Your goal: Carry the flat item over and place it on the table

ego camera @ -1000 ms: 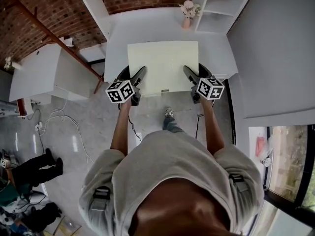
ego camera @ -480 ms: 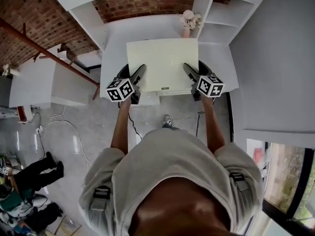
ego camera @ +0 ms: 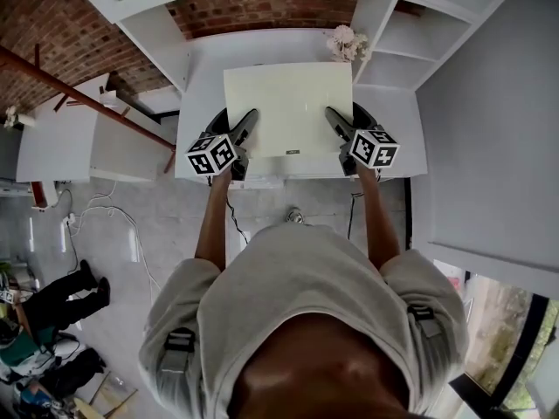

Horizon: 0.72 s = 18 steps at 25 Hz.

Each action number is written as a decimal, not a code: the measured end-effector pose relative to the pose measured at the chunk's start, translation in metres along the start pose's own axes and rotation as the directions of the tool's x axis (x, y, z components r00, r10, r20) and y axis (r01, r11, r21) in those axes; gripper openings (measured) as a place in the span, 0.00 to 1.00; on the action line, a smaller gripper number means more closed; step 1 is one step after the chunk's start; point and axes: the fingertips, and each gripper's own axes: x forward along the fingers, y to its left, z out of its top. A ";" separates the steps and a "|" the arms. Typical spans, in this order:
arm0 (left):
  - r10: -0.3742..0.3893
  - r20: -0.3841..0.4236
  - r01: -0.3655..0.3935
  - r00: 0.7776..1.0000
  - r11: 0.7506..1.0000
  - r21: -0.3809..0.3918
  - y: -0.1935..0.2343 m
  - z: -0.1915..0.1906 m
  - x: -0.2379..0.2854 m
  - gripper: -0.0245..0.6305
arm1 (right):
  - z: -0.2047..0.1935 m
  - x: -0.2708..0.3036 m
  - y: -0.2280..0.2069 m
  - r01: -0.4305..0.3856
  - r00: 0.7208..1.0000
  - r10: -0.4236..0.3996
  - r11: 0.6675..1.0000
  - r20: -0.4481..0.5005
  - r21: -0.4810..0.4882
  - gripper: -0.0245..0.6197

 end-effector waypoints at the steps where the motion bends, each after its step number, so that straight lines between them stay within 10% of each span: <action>1: 0.004 0.000 -0.004 1.000 1.000 -0.001 0.002 0.001 0.002 0.61 | 0.001 0.004 -0.002 -0.003 1.000 0.003 1.000 -0.002 0.001 0.61; 18: 0.059 -0.017 -0.060 0.998 0.997 -0.043 0.045 -0.005 -0.004 0.61 | -0.019 0.046 0.010 -0.031 0.997 0.032 0.999 -0.065 0.017 0.61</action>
